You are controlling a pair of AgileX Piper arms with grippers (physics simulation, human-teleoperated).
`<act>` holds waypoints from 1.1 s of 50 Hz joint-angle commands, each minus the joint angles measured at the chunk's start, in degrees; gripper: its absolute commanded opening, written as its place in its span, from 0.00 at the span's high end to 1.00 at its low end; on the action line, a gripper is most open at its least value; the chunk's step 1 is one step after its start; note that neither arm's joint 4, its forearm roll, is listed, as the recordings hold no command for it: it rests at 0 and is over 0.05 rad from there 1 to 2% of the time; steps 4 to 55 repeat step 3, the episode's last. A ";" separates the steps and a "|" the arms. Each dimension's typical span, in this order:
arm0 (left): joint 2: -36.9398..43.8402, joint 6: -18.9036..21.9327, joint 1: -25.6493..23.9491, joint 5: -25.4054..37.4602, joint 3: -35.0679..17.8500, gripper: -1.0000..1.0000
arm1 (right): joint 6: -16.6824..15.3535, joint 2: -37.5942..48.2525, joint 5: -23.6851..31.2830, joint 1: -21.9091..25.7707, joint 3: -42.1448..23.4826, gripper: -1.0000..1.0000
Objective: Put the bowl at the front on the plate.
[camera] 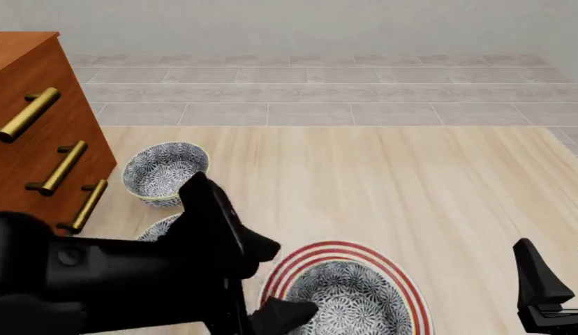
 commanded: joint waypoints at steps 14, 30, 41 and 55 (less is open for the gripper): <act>-12.35 1.42 3.47 5.68 3.68 0.00 | -0.02 -0.08 0.04 0.00 0.01 0.00; -12.35 1.42 3.47 5.68 3.68 0.00 | -0.02 -0.08 0.04 0.00 0.01 0.00; -12.35 1.42 3.47 5.68 3.68 0.00 | -0.02 -0.08 0.04 0.00 0.01 0.00; -12.35 1.42 3.47 5.68 3.68 0.00 | -0.02 -0.08 0.04 0.00 0.01 0.00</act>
